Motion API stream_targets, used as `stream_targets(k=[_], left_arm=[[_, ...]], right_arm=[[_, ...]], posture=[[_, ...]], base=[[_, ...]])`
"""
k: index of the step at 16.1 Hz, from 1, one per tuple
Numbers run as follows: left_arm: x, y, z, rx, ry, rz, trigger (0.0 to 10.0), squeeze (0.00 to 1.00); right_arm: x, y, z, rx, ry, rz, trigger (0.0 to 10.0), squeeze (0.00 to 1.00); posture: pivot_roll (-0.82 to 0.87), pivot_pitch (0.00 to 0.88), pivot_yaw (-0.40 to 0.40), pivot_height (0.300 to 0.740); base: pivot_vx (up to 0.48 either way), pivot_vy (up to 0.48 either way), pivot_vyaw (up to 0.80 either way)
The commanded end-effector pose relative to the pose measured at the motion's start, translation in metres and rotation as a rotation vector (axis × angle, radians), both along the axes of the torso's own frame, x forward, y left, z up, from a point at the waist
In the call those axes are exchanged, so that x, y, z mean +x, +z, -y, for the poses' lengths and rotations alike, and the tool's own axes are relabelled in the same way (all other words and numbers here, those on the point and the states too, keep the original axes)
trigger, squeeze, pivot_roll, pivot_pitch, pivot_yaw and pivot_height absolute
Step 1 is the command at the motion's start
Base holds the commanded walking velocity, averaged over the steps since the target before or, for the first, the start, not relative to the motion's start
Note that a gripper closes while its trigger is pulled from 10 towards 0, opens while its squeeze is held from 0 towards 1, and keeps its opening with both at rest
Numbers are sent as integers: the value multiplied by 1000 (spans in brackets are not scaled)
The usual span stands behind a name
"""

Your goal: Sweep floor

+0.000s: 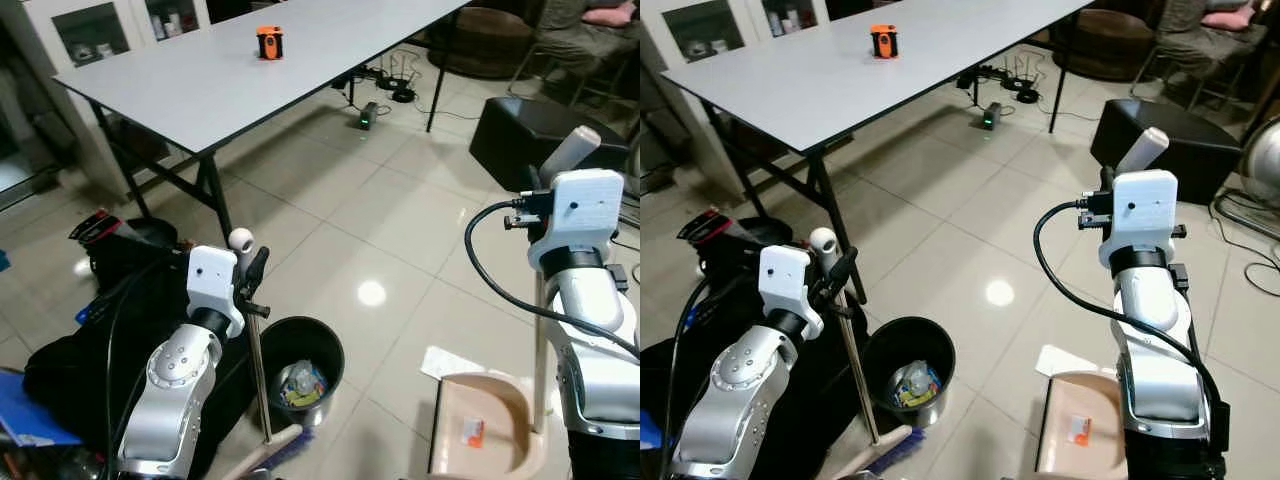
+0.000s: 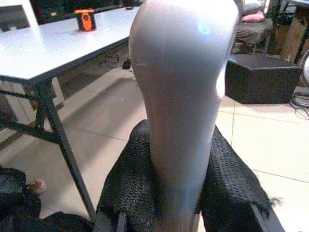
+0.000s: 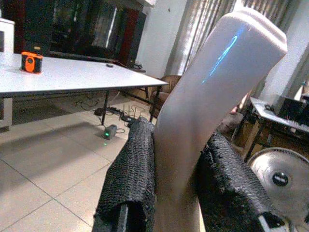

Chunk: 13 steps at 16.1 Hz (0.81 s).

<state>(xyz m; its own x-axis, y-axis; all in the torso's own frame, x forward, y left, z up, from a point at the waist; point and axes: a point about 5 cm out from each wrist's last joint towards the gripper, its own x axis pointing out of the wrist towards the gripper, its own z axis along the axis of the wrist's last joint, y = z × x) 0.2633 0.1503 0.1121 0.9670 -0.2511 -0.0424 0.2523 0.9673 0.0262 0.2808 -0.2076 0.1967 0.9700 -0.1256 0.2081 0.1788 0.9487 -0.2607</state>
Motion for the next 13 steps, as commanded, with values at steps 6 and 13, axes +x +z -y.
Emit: stream_targets(k=[6,13], left_arm=[[2,9,5,10,-10,27,10000,0],[8,12,6,5,-13,33,10000,0]], right_arm=[[-2,-1,-4,83,29,8,10000,0],[-6,-4,-5,108,19,-4,10000,0]], posture=[[-12,6,21,740],[-29,1,29,740]], base=[[0,-435,0],[0,-434,0]])
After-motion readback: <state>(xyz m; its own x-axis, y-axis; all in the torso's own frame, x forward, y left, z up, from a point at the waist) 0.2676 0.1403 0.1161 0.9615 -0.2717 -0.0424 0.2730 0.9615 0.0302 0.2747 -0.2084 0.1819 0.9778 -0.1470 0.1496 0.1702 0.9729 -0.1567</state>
